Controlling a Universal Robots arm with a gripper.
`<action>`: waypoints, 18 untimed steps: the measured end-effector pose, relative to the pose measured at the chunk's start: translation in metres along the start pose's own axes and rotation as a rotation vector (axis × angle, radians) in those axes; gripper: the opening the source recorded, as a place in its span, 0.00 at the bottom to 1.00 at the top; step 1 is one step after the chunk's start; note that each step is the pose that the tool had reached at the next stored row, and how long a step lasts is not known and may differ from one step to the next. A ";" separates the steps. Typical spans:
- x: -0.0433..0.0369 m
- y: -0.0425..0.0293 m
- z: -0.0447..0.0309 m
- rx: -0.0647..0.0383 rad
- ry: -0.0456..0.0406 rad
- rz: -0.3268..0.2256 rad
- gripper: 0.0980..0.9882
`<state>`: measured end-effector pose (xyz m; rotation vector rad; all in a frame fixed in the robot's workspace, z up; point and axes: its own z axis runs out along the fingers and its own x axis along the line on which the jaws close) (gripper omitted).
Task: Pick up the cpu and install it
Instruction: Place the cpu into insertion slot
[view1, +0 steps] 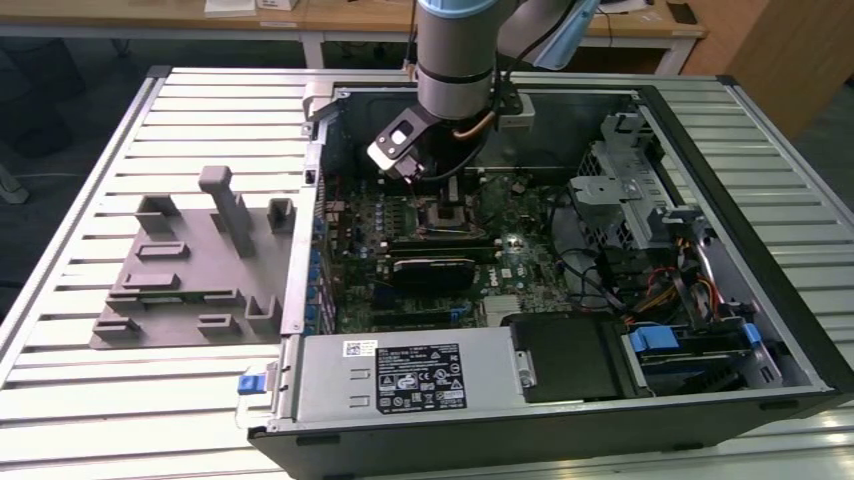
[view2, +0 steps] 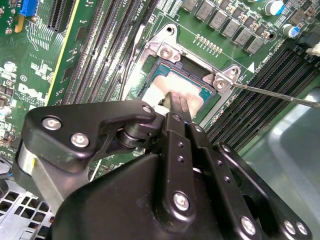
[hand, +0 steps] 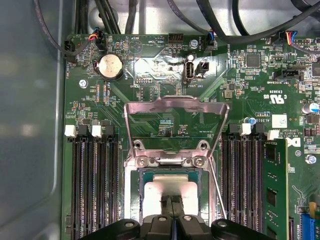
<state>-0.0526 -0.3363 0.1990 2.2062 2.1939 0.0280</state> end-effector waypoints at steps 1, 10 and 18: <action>-0.0001 -0.0001 0.0005 0.000 -0.0005 0.000 0.01; 0.0002 0.0002 0.0002 -0.001 0.0017 0.000 0.01; -0.0002 0.0008 -0.0227 0.000 0.0003 0.000 0.01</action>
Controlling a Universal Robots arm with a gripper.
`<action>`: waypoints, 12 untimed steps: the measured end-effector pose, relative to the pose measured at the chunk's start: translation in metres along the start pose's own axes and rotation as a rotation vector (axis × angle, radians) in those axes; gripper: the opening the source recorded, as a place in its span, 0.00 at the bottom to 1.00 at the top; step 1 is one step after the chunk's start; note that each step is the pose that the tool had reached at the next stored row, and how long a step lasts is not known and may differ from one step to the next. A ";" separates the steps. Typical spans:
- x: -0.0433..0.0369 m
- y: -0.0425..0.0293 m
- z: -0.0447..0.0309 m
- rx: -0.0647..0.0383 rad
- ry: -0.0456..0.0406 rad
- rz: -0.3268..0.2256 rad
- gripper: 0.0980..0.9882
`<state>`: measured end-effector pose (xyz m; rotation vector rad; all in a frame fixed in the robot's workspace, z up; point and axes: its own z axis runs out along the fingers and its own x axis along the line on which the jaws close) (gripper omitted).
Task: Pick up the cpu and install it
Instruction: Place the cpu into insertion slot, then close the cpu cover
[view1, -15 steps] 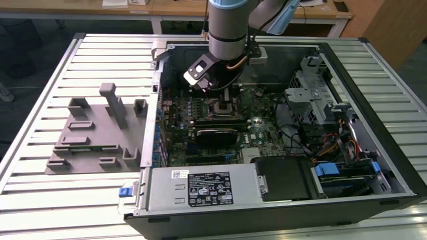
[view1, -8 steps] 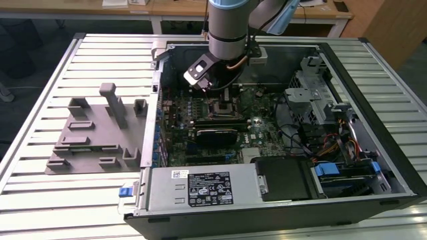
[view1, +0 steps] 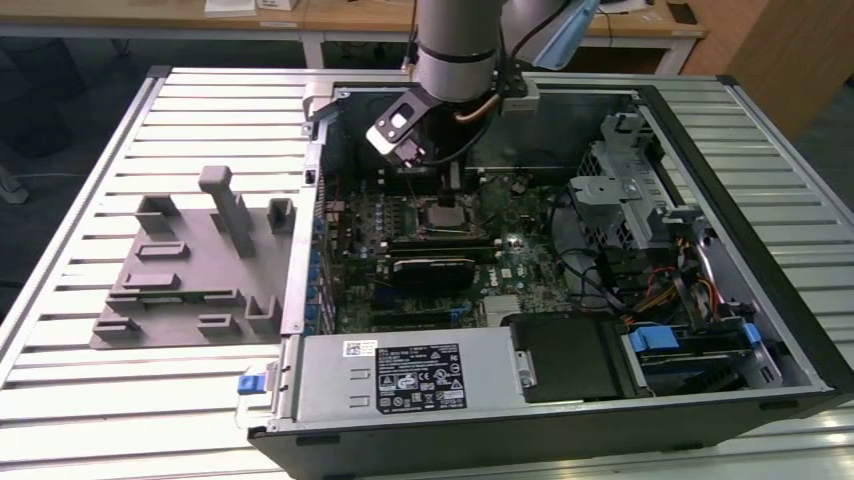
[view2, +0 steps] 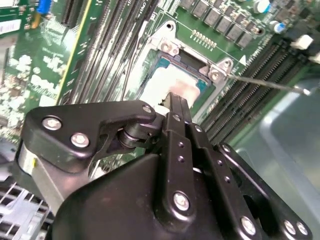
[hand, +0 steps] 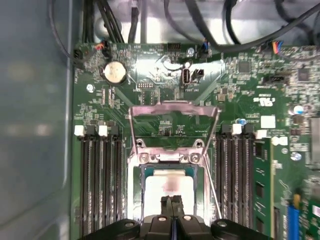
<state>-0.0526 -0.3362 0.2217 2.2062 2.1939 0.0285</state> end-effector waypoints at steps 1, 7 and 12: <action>-0.0001 0.0001 -0.0040 0.000 -0.0001 0.000 0.01; -0.0002 0.0008 -0.0230 -0.001 -0.0001 0.000 0.01; -0.0002 0.0008 -0.0233 -0.001 0.0000 0.000 0.01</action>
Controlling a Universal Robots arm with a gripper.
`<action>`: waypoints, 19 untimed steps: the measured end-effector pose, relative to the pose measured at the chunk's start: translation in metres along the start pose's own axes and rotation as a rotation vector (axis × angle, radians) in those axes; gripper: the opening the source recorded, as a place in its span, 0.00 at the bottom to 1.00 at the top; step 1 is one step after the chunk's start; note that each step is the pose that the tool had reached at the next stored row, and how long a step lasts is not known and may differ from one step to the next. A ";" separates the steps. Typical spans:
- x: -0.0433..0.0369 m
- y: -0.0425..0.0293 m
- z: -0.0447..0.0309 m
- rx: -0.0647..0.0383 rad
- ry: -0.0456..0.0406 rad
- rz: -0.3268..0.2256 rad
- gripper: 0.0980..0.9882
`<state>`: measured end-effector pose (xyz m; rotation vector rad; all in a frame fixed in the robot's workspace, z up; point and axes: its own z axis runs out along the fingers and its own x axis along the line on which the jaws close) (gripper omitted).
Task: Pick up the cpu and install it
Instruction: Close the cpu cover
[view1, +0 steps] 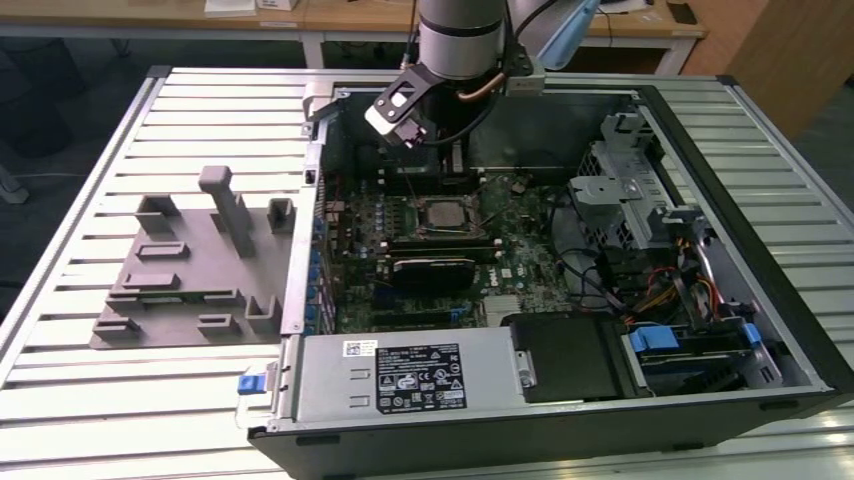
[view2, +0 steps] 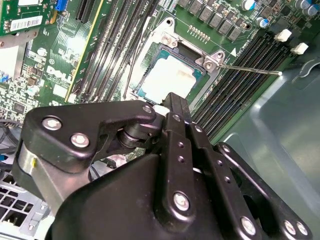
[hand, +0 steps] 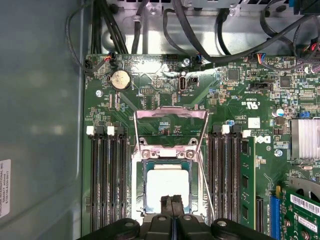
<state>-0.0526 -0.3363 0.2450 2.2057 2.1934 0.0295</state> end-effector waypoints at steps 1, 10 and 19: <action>0.0000 0.0000 0.0000 0.000 0.0000 0.000 0.01; 0.0000 0.0000 -0.0003 0.000 -0.0001 0.000 0.01; -0.0001 0.0006 -0.0162 0.000 0.0001 0.000 0.01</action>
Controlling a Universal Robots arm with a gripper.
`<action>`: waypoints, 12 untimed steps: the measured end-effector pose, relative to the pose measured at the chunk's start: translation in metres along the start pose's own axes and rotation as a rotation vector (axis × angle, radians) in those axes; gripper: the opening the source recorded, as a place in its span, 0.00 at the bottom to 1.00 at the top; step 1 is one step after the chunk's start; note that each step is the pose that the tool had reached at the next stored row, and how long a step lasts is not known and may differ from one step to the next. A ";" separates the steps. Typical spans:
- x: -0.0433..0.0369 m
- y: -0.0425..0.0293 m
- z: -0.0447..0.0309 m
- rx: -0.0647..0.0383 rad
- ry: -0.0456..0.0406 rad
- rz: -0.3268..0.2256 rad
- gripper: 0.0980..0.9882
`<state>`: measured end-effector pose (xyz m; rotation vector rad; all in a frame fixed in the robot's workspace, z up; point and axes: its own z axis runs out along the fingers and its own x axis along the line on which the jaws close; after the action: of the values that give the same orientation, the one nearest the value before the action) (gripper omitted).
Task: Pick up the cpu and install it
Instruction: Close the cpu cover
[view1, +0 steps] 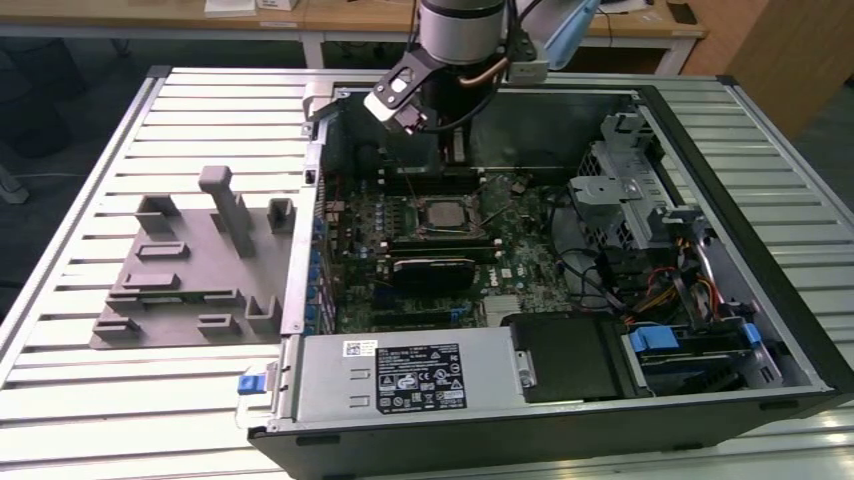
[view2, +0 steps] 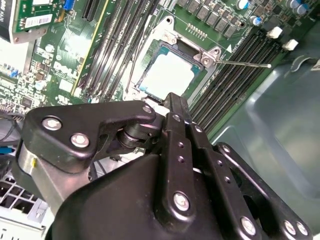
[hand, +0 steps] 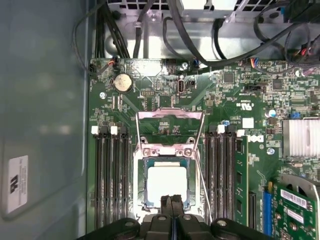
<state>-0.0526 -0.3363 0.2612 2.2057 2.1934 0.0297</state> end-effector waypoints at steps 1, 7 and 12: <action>0.0000 0.0000 -0.0011 0.000 0.0000 0.000 0.01; 0.0000 0.0005 -0.0015 0.000 0.0000 0.000 0.01; 0.0001 0.0082 -0.0012 0.000 0.0001 0.000 0.01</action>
<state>-0.0444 -0.3362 0.2627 2.2056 2.1936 0.0297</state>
